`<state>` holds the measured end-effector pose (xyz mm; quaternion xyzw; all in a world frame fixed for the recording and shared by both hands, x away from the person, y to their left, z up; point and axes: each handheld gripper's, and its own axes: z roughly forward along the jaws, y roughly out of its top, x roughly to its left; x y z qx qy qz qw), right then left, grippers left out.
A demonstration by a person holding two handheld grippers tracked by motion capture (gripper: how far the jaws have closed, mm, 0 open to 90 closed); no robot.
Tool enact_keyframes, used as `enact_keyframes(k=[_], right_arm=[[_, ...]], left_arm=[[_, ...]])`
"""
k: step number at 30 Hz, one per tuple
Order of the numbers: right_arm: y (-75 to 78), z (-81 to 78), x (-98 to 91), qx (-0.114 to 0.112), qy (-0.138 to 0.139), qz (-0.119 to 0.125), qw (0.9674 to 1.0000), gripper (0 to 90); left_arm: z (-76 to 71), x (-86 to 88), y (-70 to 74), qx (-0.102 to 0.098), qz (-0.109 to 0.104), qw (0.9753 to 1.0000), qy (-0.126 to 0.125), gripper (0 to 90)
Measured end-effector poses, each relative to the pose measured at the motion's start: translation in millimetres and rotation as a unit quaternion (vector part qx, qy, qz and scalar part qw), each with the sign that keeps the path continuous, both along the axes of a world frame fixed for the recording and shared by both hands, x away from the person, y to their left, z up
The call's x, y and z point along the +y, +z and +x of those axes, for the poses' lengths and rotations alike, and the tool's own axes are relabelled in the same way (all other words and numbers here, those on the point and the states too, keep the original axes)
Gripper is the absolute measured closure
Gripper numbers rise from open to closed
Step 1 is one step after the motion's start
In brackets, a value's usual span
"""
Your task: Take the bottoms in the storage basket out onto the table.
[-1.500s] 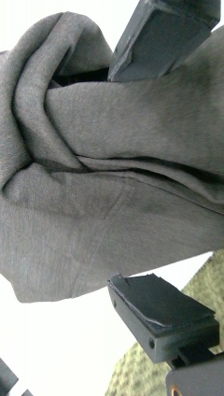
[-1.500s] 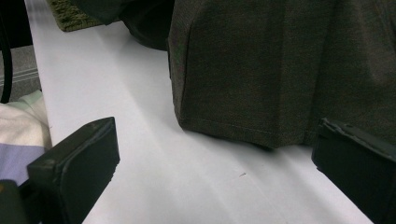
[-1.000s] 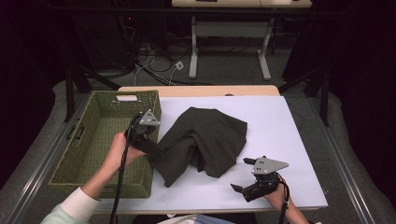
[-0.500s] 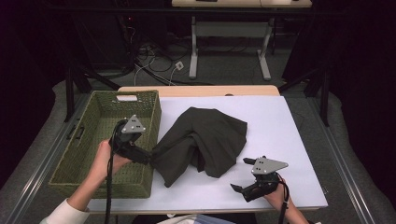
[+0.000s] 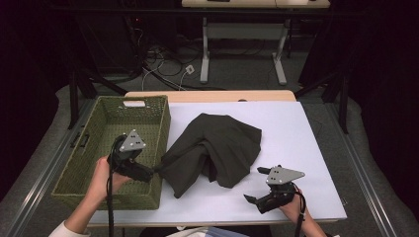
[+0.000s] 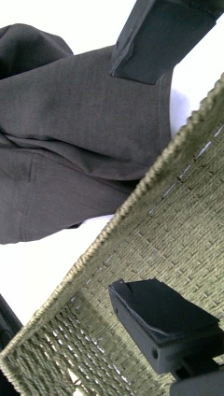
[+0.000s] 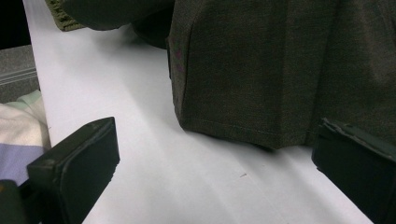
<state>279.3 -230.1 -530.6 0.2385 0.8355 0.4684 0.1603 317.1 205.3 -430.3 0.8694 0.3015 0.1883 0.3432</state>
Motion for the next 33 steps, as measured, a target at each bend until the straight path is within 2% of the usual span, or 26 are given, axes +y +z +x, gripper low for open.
enact_keyframes(k=[10,18,29,33], right_arm=[[-0.2,0.1,0.5,0.0,0.0,-0.001,1.0,0.4],[-0.1,-0.1,0.6,0.0,0.0,0.0,1.0,0.4],[-0.1,-0.1,0.9,0.0,0.001,-0.002,1.0,0.4],[-0.1,0.0,1.0,-0.001,0.001,-0.002,1.0,0.4]], left_arm=[[-10.7,9.1,-5.6,-0.002,-0.003,1.0,0.005,0.0],[-21.6,16.9,-9.3,-0.018,-0.011,0.9997,0.016,0.0],[-36.9,27.0,-14.8,-0.022,-0.017,0.9993,0.024,0.0],[-41.9,31.3,-17.0,-0.024,-0.027,0.9989,0.03,0.0]])
